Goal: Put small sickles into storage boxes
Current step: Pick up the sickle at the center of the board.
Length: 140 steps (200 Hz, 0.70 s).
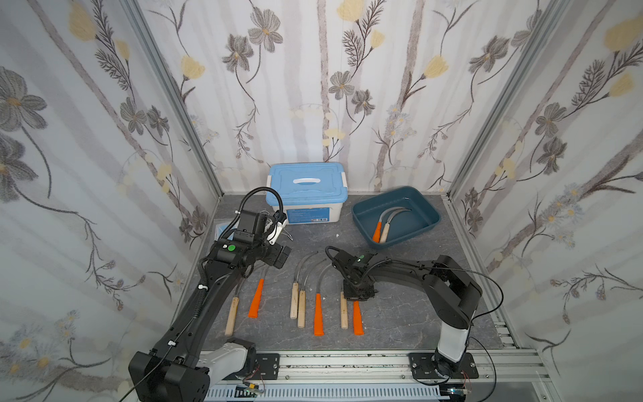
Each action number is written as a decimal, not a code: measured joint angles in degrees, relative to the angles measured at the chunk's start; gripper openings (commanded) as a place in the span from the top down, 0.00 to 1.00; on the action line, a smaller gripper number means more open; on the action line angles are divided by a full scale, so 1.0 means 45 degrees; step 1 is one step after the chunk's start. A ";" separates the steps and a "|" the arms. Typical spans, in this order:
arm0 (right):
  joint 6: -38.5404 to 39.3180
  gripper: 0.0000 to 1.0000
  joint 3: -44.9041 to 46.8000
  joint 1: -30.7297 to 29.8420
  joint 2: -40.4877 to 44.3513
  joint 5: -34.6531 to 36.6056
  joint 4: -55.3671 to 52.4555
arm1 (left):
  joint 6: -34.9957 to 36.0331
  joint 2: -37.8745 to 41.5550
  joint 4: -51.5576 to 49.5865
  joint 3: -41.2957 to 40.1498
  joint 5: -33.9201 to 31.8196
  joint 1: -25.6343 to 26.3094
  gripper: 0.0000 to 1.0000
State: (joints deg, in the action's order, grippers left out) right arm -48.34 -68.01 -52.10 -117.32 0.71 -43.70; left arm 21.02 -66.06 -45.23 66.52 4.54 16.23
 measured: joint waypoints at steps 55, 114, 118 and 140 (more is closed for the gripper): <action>0.0287 1.00 -0.0102 -0.0005 0.0097 0.0005 -0.0024 | -0.0010 0.0015 0.0005 0.0000 0.0000 -0.0010 0.00; 0.0481 1.00 -0.0063 -0.0015 0.0369 0.0005 0.0049 | -0.0005 0.0000 0.0039 0.0058 -0.0010 -0.0010 0.00; 0.0481 1.00 -0.0063 -0.0015 0.0423 0.0005 0.0073 | -0.0005 0.0000 0.0039 0.0058 -0.0010 -0.0010 0.00; 0.0481 1.00 -0.0058 -0.0015 0.0889 0.0121 0.0131 | -0.0005 0.0000 0.0053 0.0058 -0.0010 -0.0010 0.00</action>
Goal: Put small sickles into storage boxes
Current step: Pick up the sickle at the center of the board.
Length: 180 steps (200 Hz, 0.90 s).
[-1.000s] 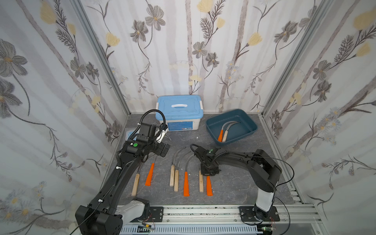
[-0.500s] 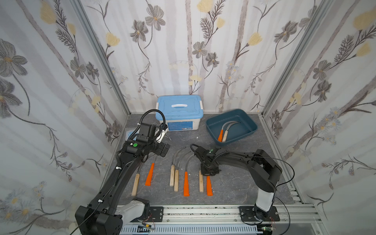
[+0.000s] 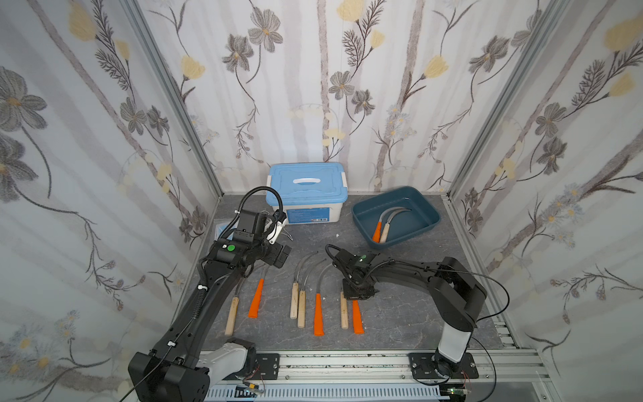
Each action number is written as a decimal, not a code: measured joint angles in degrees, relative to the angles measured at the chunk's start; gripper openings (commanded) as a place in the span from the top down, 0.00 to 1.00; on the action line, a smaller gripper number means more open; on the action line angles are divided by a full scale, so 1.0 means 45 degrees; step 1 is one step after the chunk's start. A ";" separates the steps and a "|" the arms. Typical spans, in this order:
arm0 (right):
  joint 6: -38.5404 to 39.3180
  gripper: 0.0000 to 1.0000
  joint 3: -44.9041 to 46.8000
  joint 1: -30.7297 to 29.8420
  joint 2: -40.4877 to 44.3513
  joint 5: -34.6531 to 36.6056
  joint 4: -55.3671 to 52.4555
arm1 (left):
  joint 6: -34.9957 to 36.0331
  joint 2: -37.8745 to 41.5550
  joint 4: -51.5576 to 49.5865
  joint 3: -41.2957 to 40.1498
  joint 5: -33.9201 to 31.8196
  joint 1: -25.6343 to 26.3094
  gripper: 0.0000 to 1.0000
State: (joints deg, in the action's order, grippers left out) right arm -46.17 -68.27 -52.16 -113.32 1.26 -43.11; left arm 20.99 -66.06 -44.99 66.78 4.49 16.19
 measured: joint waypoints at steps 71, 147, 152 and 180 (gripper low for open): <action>0.0102 1.00 0.0000 0.0024 0.0301 0.0141 -0.0097 | -0.0005 -0.0053 0.0058 0.0049 0.0005 0.0000 0.00; 0.0398 1.00 -0.0534 0.0204 0.1739 0.0374 -0.1044 | 0.0000 -0.0049 0.0053 0.0087 -0.0019 0.0015 0.00; 0.0437 1.00 -0.0602 0.0209 0.1841 0.0418 -0.1151 | 0.0000 -0.0049 0.0053 0.0087 -0.0053 0.0015 0.00; 0.0539 1.00 -0.1185 0.0301 0.2395 0.0714 -0.1904 | -0.0005 0.0000 0.0058 0.0015 -0.0087 0.0010 0.00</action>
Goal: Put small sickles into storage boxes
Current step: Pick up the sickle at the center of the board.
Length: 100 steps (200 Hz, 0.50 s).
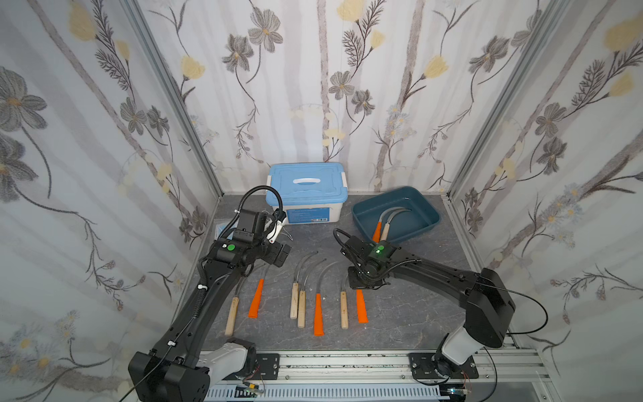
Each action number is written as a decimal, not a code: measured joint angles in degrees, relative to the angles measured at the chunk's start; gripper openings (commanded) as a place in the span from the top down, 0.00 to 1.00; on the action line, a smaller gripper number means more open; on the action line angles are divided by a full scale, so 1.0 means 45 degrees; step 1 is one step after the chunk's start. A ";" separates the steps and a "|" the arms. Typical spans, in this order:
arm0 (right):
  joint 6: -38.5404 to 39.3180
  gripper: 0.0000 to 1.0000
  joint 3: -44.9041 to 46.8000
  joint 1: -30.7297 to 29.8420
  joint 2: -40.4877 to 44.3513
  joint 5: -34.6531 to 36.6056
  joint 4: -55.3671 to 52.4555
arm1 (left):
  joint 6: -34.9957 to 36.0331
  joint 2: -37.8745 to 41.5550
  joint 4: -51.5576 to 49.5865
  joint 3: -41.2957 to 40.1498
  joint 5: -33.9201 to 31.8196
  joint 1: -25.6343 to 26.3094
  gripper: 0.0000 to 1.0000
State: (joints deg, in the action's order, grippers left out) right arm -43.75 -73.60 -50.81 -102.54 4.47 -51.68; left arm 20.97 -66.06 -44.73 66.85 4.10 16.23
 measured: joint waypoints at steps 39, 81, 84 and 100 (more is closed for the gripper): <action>0.0005 0.99 -0.0588 0.0500 0.0704 0.0083 -0.0554 | -0.0053 0.0223 -0.0015 -0.0243 0.0000 0.0000 0.00; -0.0024 0.99 -0.1326 0.1020 0.1195 0.0146 -0.0797 | -0.0248 0.0432 -0.0034 -0.0350 0.0005 0.0000 0.00; -0.0024 0.99 -0.1360 0.1039 0.1214 0.0155 -0.0797 | -0.0262 0.0461 -0.0034 -0.0364 0.0010 0.0000 0.00; -0.0024 0.99 -0.1486 0.1112 0.1321 0.0214 -0.0850 | -0.0282 0.0597 -0.0044 -0.0466 0.0010 0.0000 0.00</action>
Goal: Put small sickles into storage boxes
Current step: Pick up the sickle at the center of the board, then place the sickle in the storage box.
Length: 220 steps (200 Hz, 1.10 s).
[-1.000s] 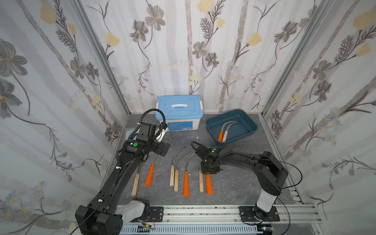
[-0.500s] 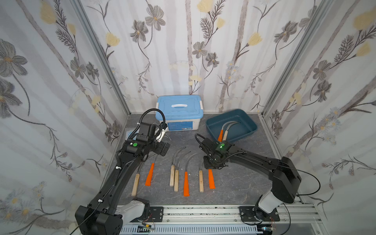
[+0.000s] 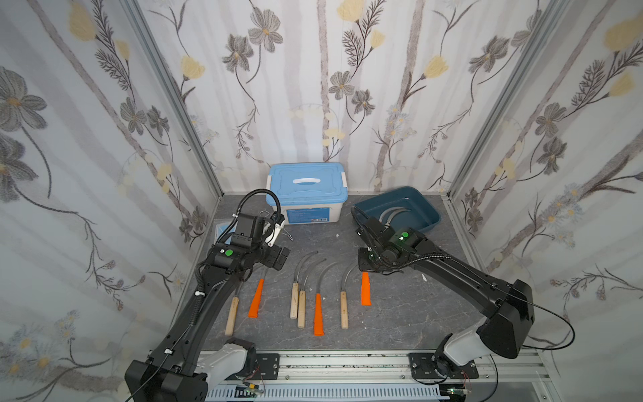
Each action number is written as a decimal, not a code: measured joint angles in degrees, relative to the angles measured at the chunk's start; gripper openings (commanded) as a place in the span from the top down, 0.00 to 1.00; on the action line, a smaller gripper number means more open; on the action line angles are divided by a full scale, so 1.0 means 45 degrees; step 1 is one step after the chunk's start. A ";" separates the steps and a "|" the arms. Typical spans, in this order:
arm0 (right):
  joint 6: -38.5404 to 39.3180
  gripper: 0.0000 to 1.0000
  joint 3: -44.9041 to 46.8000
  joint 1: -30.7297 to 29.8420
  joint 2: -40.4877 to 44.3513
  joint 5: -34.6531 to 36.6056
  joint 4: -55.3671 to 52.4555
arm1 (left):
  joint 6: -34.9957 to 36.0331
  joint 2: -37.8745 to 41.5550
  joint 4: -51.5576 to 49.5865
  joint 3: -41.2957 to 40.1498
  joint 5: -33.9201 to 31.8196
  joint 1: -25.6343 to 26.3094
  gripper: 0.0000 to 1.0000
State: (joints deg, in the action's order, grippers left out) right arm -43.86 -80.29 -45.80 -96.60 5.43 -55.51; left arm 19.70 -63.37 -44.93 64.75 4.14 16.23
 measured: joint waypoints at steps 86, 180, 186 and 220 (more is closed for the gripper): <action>0.0005 0.99 -0.0646 0.1005 0.0136 0.0092 0.0053 | -0.0311 -0.0204 -0.0092 0.0461 0.0204 0.0000 0.00; -0.0092 0.98 -0.1161 0.3327 -0.0447 -0.0291 0.1681 | -0.0704 -0.1083 -0.0160 0.2341 0.1025 -0.0010 0.00; -0.0087 0.98 -0.1209 0.3536 -0.0500 -0.0291 0.1802 | -0.0704 -0.1151 -0.0151 0.2477 0.1083 -0.0010 0.00; 0.0073 0.99 -0.1705 0.4595 -0.1103 -0.0389 0.2302 | -0.0704 -0.1569 -0.0160 0.3031 0.1258 0.0019 0.00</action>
State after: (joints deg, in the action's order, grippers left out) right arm -43.53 -87.96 -25.12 -101.56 3.68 -45.15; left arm 16.53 -70.43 -45.65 78.39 9.80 16.32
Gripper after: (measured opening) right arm 0.174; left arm 0.997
